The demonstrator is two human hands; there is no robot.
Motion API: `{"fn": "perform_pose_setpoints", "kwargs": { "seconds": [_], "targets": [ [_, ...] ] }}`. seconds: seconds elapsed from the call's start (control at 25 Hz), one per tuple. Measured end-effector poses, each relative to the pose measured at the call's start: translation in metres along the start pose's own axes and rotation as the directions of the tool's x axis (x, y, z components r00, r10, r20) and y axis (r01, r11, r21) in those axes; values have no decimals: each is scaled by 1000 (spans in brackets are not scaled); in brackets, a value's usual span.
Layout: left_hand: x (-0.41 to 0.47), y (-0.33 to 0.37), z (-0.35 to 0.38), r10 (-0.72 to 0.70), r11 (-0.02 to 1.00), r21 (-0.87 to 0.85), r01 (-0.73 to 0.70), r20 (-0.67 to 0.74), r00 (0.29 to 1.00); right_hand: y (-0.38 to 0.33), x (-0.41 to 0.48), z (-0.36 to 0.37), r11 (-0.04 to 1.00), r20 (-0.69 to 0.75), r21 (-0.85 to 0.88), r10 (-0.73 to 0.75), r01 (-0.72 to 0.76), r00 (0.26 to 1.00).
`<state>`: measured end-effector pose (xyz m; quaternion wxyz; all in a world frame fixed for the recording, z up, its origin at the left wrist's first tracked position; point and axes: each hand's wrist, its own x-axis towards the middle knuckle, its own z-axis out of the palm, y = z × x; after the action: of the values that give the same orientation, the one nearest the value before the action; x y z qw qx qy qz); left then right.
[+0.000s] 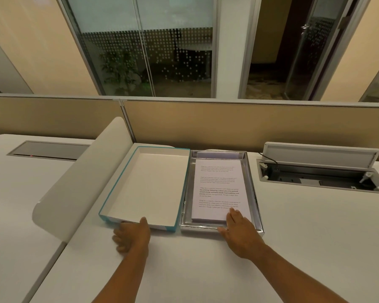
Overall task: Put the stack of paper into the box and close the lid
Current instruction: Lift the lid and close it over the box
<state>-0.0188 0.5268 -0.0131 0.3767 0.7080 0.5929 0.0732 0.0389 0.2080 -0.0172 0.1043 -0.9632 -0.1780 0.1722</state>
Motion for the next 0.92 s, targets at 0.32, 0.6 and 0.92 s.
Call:
{"fn": "perform_pose_setpoints", "kwargs": {
  "seconds": [0.32,0.6,0.92],
  "targets": [
    [-11,3,-10,164,599,-800,-24,93,982,-1,0,0,1000,25,26,14,-15,1000],
    [-38,27,-16,351,510,-844,-166,27,936,-1,0,-4,999,44,33,5,-6,999],
    [-96,52,-12,744,486,-654,-580,-38,667,-28,-15,-32,922,-54,385,67,-41,996]
  ]
}}
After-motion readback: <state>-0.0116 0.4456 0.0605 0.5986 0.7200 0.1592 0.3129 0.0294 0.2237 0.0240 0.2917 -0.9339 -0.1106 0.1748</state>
